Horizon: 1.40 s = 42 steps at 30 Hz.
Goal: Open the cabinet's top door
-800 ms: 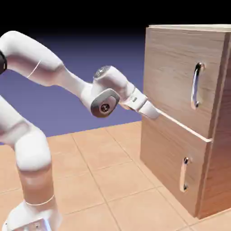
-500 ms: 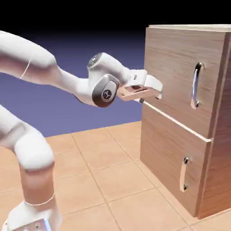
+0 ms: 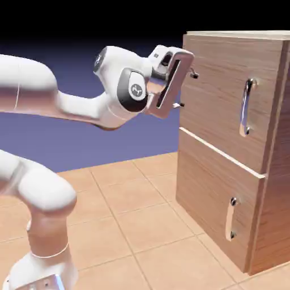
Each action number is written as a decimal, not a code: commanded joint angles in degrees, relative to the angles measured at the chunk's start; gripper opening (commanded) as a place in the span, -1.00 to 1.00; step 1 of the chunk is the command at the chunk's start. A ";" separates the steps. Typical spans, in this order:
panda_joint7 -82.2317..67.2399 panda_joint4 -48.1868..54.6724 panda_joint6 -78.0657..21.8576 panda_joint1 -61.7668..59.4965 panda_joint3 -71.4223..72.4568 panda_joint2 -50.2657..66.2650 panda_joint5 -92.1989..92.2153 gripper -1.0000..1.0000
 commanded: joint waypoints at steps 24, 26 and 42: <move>-46.44 11.12 -3.26 24.07 -29.42 -18.29 -59.81 0.00; -50.31 12.05 -3.53 26.08 -31.87 -19.81 -64.79 0.00; -51.54 9.93 -15.18 29.81 -32.48 -23.66 -75.86 -1.00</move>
